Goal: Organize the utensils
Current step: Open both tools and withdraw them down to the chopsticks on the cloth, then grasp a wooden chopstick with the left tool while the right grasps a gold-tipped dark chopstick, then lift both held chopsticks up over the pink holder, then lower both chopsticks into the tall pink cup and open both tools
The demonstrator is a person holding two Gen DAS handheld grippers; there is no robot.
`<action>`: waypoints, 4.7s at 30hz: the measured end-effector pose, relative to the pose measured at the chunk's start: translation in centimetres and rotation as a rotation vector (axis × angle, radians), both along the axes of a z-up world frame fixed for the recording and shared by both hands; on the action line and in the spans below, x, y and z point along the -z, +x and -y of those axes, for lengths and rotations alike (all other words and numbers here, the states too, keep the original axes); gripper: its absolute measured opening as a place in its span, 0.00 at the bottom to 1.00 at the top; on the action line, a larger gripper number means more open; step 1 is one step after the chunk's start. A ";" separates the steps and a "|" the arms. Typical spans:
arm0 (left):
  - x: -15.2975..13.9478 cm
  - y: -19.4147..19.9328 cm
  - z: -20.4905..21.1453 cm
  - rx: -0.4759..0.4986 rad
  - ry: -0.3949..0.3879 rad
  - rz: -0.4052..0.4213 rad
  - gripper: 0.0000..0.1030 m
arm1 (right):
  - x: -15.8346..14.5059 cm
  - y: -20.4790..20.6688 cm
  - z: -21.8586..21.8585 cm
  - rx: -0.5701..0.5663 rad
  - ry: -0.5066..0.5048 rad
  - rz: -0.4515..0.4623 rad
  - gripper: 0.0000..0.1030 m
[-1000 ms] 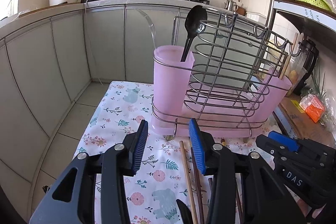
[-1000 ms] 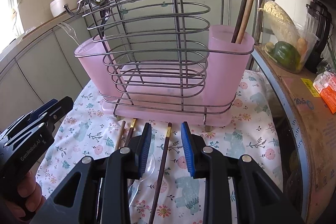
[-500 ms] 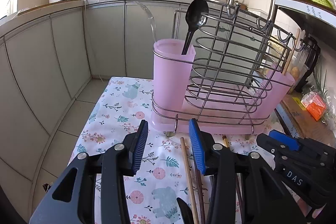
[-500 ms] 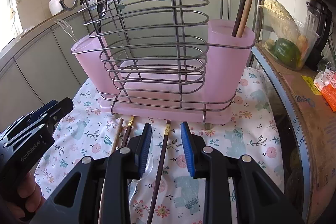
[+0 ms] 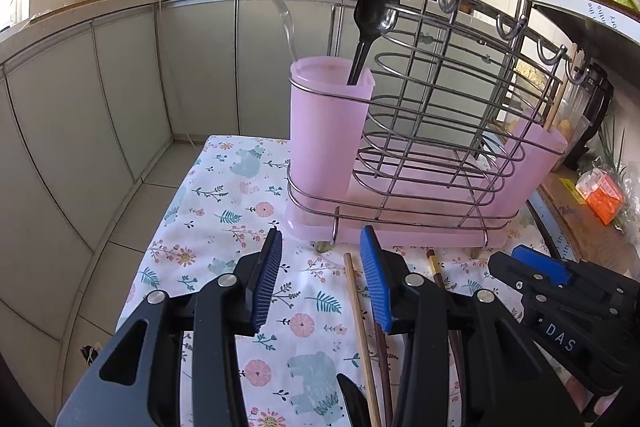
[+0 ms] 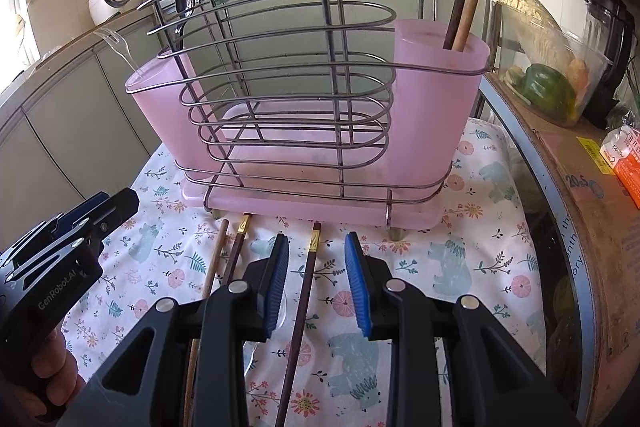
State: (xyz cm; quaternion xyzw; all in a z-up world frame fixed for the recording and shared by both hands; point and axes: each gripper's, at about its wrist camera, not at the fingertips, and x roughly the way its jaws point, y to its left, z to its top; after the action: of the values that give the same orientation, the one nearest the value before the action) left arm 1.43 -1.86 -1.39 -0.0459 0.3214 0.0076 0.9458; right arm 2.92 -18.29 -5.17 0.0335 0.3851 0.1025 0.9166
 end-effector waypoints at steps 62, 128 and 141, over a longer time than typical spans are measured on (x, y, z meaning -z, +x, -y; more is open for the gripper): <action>4.3 6.9 -1.8 0.186 -0.238 -0.432 0.06 | 2.3 0.7 6.5 -0.065 0.317 -0.183 0.06; -11.1 8.3 -3.4 0.030 -0.062 0.435 0.06 | -11.3 4.7 8.9 0.214 0.150 0.500 0.06; -9.8 7.9 -3.3 0.030 -0.025 0.368 0.26 | -11.0 4.2 8.7 0.196 0.155 0.480 0.14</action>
State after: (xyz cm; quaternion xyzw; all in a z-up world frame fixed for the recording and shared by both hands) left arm 9.32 1.42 8.44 -0.0535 0.1436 -0.0191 0.9880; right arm 7.15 -26.95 5.87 0.1157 0.1425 0.0473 0.9819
